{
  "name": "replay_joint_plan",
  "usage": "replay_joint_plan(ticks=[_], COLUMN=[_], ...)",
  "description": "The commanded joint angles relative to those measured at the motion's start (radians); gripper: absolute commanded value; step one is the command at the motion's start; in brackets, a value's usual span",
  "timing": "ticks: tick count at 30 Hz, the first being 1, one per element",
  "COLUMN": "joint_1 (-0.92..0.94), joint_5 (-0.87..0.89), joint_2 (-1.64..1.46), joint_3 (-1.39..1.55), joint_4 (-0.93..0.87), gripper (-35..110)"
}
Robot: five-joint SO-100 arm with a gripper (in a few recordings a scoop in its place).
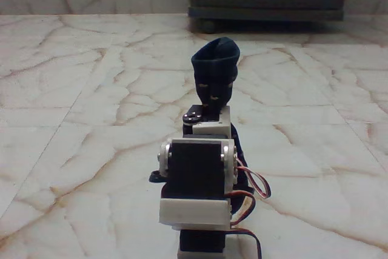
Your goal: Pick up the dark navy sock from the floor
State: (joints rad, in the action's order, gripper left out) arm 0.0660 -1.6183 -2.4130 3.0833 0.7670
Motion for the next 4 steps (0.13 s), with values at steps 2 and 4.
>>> replay_joint_plan(ticks=[2,4], joint_1=[-0.005,-0.005], joint_5=[0.012,0.009], joint_2=[-0.032,-0.032], joint_3=[-0.002,-0.002], joint_4=[0.002,0.002], gripper=[0,0])
